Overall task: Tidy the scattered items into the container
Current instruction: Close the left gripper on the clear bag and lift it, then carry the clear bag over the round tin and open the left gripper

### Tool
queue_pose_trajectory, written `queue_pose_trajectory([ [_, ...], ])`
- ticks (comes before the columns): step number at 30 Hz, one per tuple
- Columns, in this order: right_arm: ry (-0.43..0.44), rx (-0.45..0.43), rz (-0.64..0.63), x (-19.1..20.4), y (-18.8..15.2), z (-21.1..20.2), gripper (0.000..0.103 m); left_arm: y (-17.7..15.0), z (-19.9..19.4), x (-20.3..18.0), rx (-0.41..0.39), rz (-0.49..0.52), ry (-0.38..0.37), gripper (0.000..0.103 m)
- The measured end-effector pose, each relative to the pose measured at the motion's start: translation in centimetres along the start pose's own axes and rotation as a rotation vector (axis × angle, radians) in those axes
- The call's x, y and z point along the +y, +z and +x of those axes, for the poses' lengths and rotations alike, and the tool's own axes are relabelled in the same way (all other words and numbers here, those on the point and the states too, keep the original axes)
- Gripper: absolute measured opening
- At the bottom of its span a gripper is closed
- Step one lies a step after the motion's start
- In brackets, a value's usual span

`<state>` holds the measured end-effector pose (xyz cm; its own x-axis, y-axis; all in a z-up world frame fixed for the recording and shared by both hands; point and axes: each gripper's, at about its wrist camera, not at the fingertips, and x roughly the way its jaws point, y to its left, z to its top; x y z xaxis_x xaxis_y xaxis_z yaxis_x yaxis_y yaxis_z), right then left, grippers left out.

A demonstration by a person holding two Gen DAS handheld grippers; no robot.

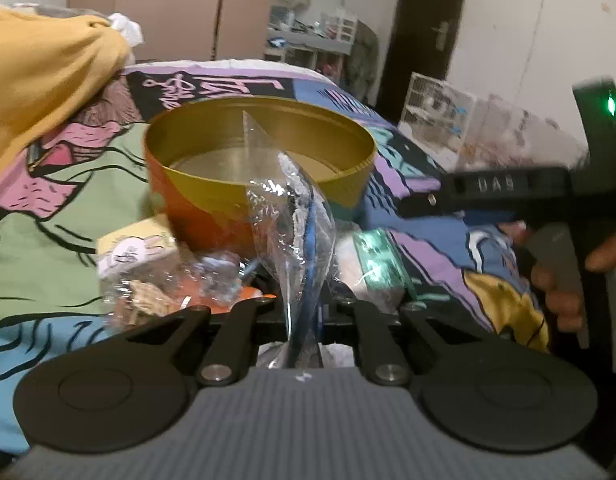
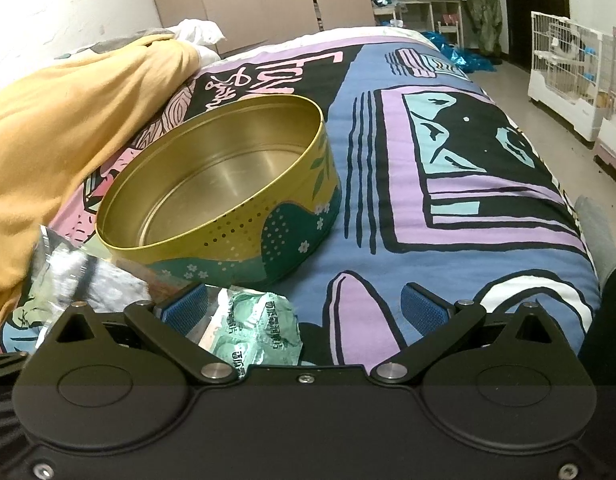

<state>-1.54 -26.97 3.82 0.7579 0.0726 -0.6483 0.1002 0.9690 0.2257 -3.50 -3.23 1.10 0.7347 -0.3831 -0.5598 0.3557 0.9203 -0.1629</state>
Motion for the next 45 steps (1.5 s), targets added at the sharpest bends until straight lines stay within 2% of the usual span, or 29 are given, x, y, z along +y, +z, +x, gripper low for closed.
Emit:
queue_pose_trajectory([
  [4, 0.004, 0.007, 0.001, 0.0, 0.0, 0.1, 0.103, 0.7, -1.2, 0.9, -0.013, -0.039, 0.029, 0.011],
  [11, 0.008, 0.021, -0.019, 0.5, -0.2, 0.3, 0.103, 2.4, -3.6, 1.9, -0.081, -0.054, 0.057, 0.011],
  [20, 0.02, 0.031, -0.028, 0.7, -0.3, 0.4, 0.103, 5.6, -4.3, 2.2, -0.147, -0.058, 0.075, 0.011],
  [30, 0.034, 0.041, -0.036, 0.9, -0.2, 0.7, 0.103, 9.7, -3.5, 1.8, -0.188, -0.023, 0.082, 0.011],
  [45, 0.046, 0.035, -0.03, 0.9, 0.0, 0.5, 0.103, 16.2, -0.1, 0.3, -0.229, 0.062, 0.104, 0.011],
])
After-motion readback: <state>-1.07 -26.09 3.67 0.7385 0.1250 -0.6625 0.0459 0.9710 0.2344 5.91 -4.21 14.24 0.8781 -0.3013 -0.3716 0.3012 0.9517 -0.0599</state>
